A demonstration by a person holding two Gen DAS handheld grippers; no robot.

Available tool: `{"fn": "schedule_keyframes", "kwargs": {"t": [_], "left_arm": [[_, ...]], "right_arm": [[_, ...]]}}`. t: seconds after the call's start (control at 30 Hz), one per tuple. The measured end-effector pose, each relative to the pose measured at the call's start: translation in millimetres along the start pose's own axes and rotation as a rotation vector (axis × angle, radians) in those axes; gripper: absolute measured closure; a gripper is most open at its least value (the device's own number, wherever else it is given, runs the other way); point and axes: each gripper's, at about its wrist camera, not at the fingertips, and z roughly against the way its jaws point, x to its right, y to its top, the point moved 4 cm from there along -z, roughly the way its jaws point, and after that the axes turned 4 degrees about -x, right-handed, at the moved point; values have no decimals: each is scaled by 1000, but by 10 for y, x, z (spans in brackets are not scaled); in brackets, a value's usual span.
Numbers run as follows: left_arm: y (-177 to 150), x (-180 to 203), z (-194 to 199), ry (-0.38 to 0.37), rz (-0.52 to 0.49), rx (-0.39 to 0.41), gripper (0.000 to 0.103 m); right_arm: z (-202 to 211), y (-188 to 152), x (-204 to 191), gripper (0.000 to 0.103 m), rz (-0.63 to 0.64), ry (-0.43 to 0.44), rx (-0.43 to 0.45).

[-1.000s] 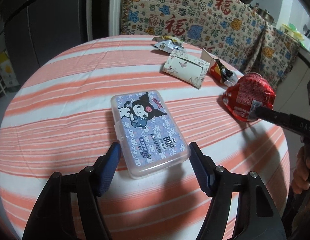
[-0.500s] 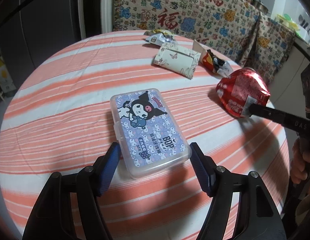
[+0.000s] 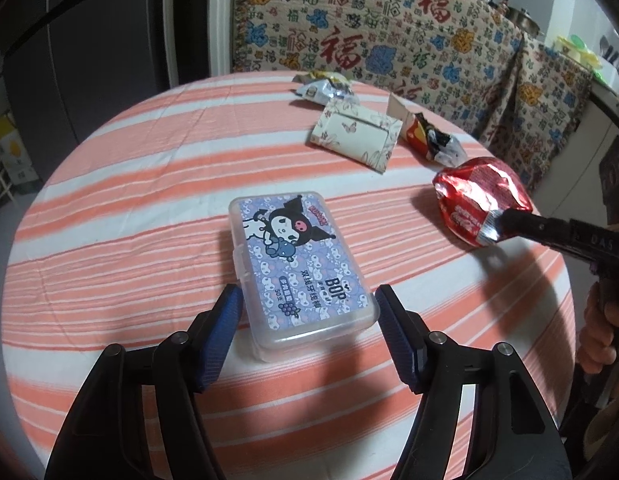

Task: Collect trash
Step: 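Lift the plastic box and red can and carry both over the blue wastebasket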

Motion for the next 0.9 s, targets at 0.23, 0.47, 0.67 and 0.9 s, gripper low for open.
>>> {"fn": "schedule_keyframes", "kwargs": {"t": [0.23, 0.47, 0.67, 0.9], "left_arm": [[51, 201, 243, -35, -38, 61, 35], [-95, 371, 91, -19, -66, 1, 35], [-205, 387, -169, 30, -67, -102, 33], [-38, 423, -140, 78, -60, -62, 40]], "right_arm": [[537, -157, -326, 86, 221, -105, 83], [830, -256, -168, 86, 261, -172, 82], [997, -319, -63, 86, 260, -169, 96], [1078, -323, 4, 86, 268, -172, 121]]}}
